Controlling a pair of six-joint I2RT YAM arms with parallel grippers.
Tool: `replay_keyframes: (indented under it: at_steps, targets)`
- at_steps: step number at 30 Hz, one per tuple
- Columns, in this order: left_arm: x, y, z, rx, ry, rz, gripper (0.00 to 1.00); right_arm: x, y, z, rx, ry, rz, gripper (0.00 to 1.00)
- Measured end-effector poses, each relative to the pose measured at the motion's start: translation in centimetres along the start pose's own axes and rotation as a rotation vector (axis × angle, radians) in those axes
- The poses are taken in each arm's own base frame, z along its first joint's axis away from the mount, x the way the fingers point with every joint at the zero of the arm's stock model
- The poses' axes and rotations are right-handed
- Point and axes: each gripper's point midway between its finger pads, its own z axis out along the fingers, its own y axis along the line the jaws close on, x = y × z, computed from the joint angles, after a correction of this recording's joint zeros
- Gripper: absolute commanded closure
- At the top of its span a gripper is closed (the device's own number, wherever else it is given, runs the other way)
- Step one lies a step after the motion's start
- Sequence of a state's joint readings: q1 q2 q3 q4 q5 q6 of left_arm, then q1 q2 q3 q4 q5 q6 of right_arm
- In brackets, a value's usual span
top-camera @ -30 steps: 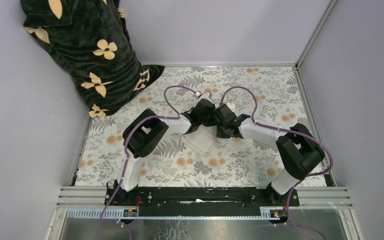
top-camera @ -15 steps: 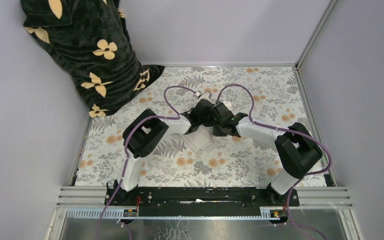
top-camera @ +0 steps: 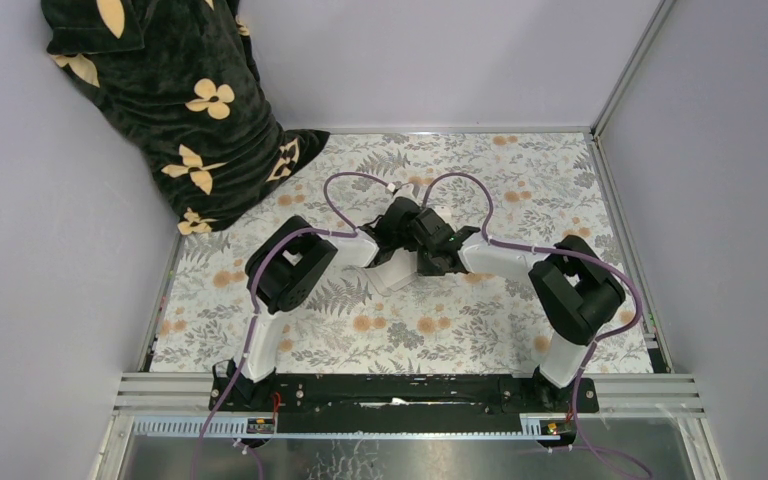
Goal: Fold the paper box
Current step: Fold the paper box at the center of the board.
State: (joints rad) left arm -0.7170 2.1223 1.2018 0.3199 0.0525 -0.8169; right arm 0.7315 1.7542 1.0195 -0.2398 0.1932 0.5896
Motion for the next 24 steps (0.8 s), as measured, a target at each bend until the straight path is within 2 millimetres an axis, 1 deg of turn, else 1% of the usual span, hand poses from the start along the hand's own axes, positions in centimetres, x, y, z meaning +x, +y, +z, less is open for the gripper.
replay_keyframes:
  at_steps: [4,12,15,19,24]
  targets:
    - [-0.3,0.2,0.0,0.005,-0.01,-0.004,0.72,-0.2,0.3,0.3,-0.003,-0.003,0.002,0.83]
    - [-0.2,0.4,0.0,0.011,-0.013,-0.005,0.71,-0.3,0.2,0.3,0.0,-0.007,-0.001,0.76]
    - [0.0,0.5,-0.1,0.013,-0.014,-0.005,0.7,-0.3,0.0,0.3,0.008,-0.008,-0.017,0.75]
    - [0.2,0.8,-0.7,0.015,-0.017,-0.011,0.7,-0.1,0.1,0.1,-0.009,0.008,-0.044,0.74]
    - [0.4,1.2,-1.5,0.008,-0.031,-0.027,0.69,0.5,0.8,-0.2,-0.083,0.056,-0.081,0.74]
